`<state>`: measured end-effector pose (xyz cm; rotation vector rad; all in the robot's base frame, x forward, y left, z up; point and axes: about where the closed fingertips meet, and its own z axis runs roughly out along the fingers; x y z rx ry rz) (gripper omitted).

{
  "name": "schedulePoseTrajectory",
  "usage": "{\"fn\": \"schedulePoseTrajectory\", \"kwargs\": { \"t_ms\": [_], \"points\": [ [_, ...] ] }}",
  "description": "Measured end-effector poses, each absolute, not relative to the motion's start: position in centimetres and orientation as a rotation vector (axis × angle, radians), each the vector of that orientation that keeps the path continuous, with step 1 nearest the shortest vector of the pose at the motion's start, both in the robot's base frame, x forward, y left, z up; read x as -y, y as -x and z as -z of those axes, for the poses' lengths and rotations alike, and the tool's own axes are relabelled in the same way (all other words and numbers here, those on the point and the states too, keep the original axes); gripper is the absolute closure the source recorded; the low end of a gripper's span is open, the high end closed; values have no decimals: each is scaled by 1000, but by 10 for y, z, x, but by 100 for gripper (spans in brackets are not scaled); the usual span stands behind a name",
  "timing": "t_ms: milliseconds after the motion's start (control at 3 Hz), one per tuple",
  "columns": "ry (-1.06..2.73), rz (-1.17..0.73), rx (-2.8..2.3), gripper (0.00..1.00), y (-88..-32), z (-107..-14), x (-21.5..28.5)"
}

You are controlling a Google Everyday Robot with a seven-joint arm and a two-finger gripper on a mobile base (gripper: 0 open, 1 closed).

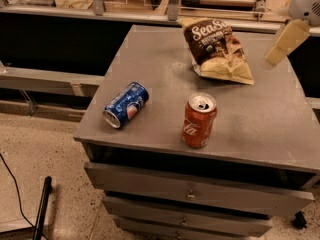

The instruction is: Move brown chip bag near coke can

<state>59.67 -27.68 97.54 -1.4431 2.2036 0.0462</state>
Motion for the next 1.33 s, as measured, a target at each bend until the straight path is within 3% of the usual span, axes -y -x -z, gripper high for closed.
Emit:
{"fn": "schedulePoseTrajectory", "kwargs": {
  "t_ms": [667,1333],
  "points": [
    [1056,-178,-2063,0,-663,-1010,256],
    [911,-137,-2076,0,-680,-985,226]
  ]
}}
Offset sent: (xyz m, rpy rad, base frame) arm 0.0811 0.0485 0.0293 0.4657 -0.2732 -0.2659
